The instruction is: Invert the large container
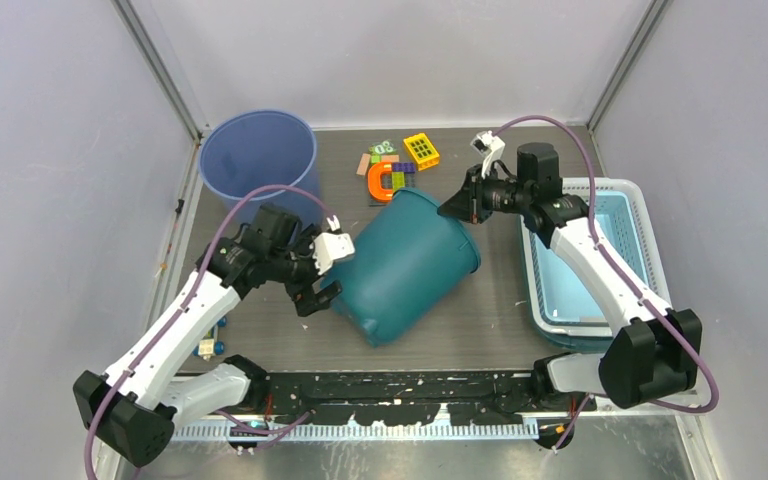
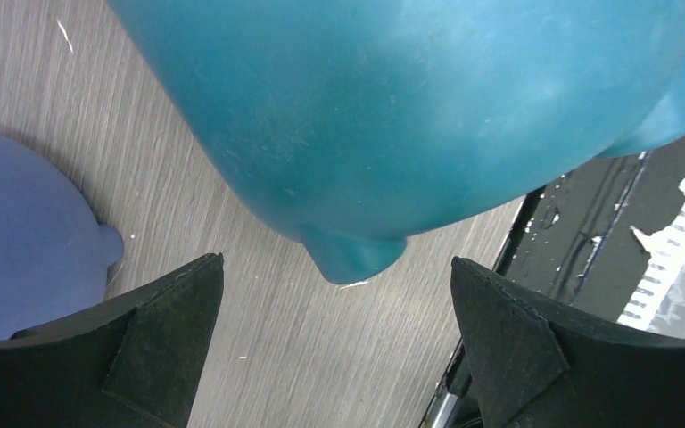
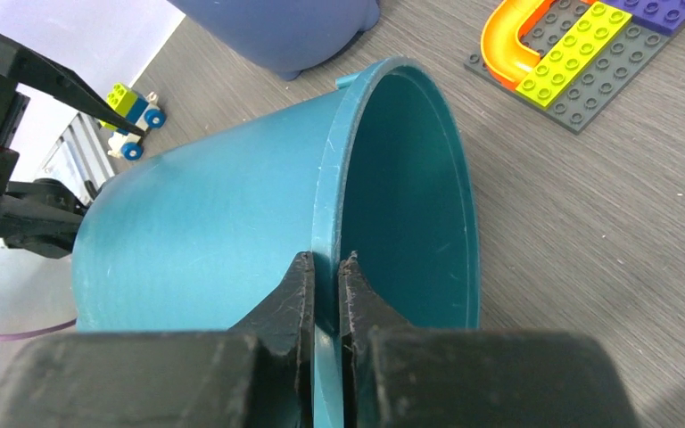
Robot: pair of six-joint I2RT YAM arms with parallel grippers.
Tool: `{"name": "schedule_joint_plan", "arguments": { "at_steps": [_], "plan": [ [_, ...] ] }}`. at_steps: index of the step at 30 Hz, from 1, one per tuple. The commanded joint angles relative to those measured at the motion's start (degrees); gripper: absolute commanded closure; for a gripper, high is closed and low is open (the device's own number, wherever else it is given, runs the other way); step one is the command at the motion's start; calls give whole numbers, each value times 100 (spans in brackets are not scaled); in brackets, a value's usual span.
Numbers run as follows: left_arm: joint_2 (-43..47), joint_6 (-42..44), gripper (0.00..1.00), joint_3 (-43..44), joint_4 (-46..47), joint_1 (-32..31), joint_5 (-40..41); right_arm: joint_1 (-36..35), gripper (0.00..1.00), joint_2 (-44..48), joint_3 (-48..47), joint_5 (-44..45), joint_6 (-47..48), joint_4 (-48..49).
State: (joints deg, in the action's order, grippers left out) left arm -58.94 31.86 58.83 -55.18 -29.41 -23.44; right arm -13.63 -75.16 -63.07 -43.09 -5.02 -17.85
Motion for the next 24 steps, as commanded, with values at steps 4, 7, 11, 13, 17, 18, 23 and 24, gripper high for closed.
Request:
{"name": "schedule_joint_plan", "arguments": {
  "at_steps": [4,7,11,13,17,18,23,24],
  "plan": [
    [69,-152,0,-543,971,-21,323,-254,79,95,83,973,371,-473],
    [34,-226,3,-696,1258,-21,403,-342,72,127,89,1297,452,-487],
    [59,-297,11,-779,1500,-21,392,-422,74,205,125,1567,613,-475],
    [95,-338,14,-802,1563,-21,313,-459,78,229,141,1645,652,-459],
    [110,-419,25,-833,1630,-21,169,-524,88,219,129,1749,691,-440],
    [111,-427,28,-843,1637,-21,147,-543,89,203,122,1771,699,-447],
    [111,-514,46,-861,1710,-21,31,-614,92,123,38,1873,739,-557],
    [110,-530,50,-837,1721,-21,-12,-615,92,97,9,1855,719,-579]
  ]
}}
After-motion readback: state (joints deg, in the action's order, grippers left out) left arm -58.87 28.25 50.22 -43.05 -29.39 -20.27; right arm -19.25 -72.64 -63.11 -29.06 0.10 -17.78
